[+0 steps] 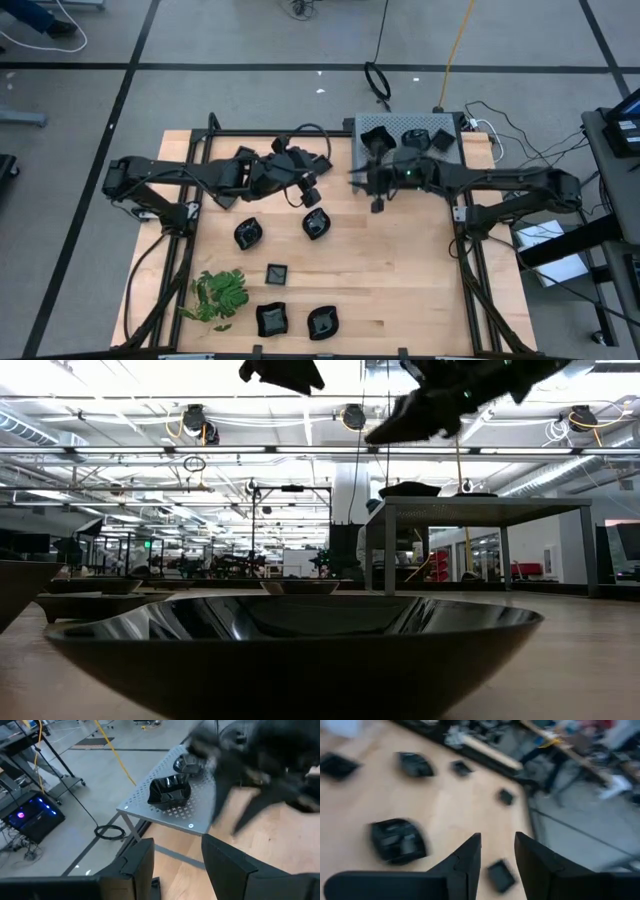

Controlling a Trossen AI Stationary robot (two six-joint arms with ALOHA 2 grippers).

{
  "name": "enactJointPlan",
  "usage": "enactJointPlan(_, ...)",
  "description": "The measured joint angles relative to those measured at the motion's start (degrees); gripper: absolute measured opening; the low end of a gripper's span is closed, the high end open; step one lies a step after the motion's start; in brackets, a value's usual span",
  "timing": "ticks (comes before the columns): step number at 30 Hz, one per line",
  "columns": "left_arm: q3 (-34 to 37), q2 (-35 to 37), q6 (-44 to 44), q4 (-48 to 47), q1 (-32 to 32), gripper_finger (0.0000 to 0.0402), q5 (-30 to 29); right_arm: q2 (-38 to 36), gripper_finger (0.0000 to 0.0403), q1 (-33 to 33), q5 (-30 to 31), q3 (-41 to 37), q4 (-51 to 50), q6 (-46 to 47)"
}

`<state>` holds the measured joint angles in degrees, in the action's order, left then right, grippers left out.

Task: Pick & Place Mini shaped plates
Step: Stack the black leaf-shaped plate on top of the black leaf-shaped plate on the shelf

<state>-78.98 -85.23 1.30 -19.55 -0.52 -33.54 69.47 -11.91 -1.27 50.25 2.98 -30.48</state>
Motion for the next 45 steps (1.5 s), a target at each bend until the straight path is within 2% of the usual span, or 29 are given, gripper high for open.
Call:
enactJointPlan(4, 0.0, 1.6, 2.5, 0.6, -0.3, 0.017, 0.0, 3.0, 0.0105, 1.4, -3.6, -3.1, 1.6, 4.0)
enactJointPlan(7, -0.1, 2.8, 4.1, 3.3, -0.4, 0.017, -0.1, 7.2, 0.0105, 2.1, -4.0, -3.0, 3.1, 5.3)
enactJointPlan(10, -0.1, 4.4, 5.5, 4.4, -0.4, 0.017, -0.1, 12.1, 0.0105, 2.6, -7.6, -2.9, 3.2, 5.4)
enactJointPlan(13, 0.0, 6.1, 6.7, 4.1, -0.4, 0.017, 0.0, 16.7, 0.0105, 3.7, -12.1, -2.9, 2.9, 3.7)
enactJointPlan(16, -0.1, 7.0, 7.7, 5.6, -0.4, 0.017, -0.1, 20.6, 0.0105, 5.5, -13.8, -2.8, 3.3, -0.4)
enactJointPlan(30, -0.1, 8.7, 8.0, 6.2, -0.9, 0.017, 0.5, 31.4, 0.0105, 10.4, -13.7, 1.5, 12.7, -5.0)
enactJointPlan(35, -0.1, 8.7, 8.0, 6.2, -0.9, 0.017, 0.6, 35.7, 0.0105, 11.6, -10.1, 2.0, 19.5, -5.6)
enactJointPlan(40, -0.1, 8.7, 7.8, 6.2, -1.1, 0.017, 0.6, 37.4, 0.0105, 12.7, -5.1, 2.0, 21.6, -8.4)
enactJointPlan(45, -0.1, 8.7, 7.7, 6.1, -1.1, 0.017, 0.6, 39.1, 0.0105, 12.9, -4.7, 2.0, 22.7, -8.6)
